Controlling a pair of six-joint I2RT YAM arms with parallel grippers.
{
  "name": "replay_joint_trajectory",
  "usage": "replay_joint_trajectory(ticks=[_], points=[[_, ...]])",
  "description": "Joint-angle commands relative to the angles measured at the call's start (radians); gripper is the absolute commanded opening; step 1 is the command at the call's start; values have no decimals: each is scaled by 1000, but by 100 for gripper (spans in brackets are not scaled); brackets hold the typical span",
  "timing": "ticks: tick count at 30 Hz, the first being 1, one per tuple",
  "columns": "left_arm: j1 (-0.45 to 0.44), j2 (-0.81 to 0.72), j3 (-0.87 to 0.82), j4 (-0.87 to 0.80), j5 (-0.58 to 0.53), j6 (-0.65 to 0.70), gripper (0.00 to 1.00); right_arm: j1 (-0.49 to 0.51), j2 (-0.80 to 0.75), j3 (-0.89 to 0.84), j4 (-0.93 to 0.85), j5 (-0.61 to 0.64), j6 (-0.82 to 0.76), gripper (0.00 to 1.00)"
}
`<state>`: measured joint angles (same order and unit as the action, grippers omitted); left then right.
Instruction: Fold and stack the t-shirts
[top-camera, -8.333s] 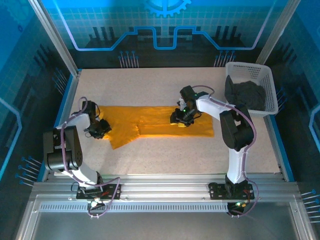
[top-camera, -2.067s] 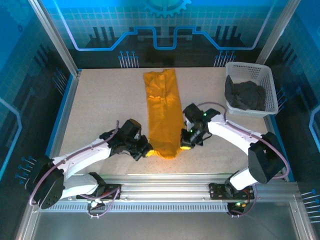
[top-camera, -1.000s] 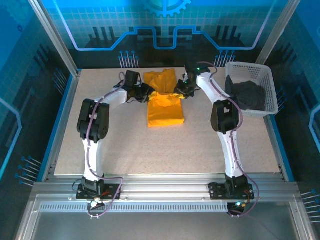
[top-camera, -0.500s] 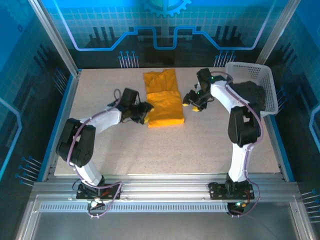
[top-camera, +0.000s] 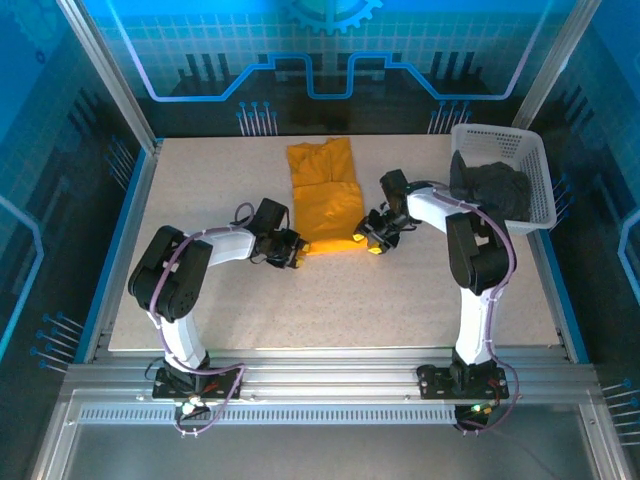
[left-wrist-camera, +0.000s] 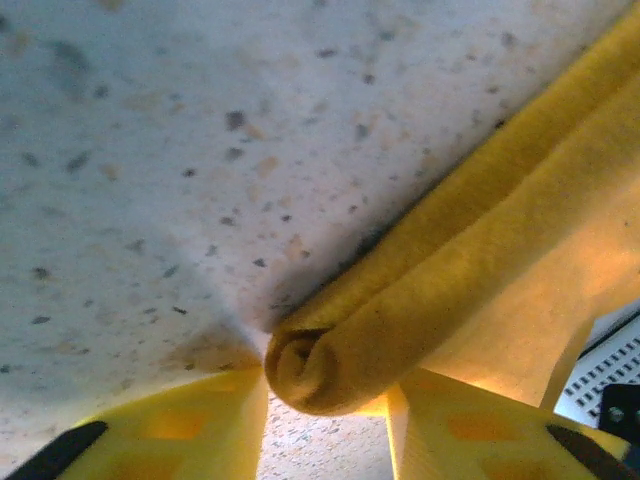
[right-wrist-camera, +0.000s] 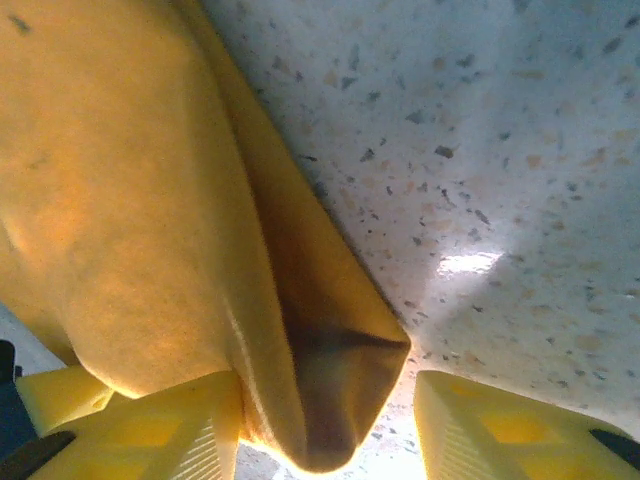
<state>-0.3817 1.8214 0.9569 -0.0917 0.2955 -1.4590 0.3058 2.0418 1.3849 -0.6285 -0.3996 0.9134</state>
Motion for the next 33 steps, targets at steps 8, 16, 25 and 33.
replay_joint_trajectory(ticks=[8,16,25,33], points=[[0,26,40,22,-42,91,0,9,65,63,-42,28,43,0],[-16,-143,-91,-36,18,183,0,48,-132,-124,-15,45,6,0],[-128,-480,-353,-45,123,181,0,163,-395,-343,-94,63,-17,0],[-175,-774,-283,-233,-11,249,0,208,-664,-316,-246,142,45,0]])
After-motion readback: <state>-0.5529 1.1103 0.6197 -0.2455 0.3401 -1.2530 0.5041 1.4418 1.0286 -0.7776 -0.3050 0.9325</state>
